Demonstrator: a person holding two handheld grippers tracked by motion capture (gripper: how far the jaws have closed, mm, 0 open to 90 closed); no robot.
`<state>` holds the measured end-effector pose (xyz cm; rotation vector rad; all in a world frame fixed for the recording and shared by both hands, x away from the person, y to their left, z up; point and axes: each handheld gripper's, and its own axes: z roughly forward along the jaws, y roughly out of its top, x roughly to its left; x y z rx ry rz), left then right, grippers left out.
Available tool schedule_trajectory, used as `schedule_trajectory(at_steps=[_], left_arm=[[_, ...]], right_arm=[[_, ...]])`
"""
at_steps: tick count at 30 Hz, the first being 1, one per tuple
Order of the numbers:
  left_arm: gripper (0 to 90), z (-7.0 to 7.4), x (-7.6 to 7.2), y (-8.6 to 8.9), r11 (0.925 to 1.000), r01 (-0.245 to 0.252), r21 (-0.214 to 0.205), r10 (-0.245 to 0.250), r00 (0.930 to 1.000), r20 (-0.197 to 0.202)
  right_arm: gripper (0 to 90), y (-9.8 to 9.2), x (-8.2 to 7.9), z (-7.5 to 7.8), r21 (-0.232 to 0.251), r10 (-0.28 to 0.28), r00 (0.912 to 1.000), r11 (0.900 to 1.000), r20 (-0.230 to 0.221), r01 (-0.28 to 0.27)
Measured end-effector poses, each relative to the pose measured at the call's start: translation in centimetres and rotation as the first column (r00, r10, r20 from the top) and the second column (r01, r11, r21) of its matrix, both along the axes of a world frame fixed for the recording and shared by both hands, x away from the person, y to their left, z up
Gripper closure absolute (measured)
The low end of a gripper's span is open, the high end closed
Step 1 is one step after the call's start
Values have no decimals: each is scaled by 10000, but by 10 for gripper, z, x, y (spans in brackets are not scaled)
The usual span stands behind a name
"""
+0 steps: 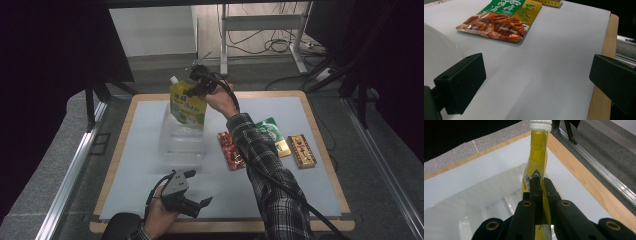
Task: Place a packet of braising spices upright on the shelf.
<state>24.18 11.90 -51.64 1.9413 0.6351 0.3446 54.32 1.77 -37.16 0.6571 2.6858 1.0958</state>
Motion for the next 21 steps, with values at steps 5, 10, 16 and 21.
schedule_trajectory(at_steps=[5, 10, 16, 21], left_arm=[[4, -1, 0, -2, 10000, 66, 56, -66, 10000, -15], [4, -1, 0, -2, 9999, 77, 117, -76, 10000, -26], [5, -1, 0, -3, 9998, 77, 177, -77, 10000, -24], [4, -2, 0, -4, 9996, 78, 274, -77, 10000, -29]], right_arm=[[884, 2, 0, -12, 225, -186, 9998, 9996, -13, 186], [797, 0, -1, -11, 237, -26, 9999, 9997, 153, 22], [602, -5, -5, -8, 371, -60, 9981, 9993, 609, 37], [424, -11, -11, -6, 448, -139, 9959, 9989, 896, 100]])
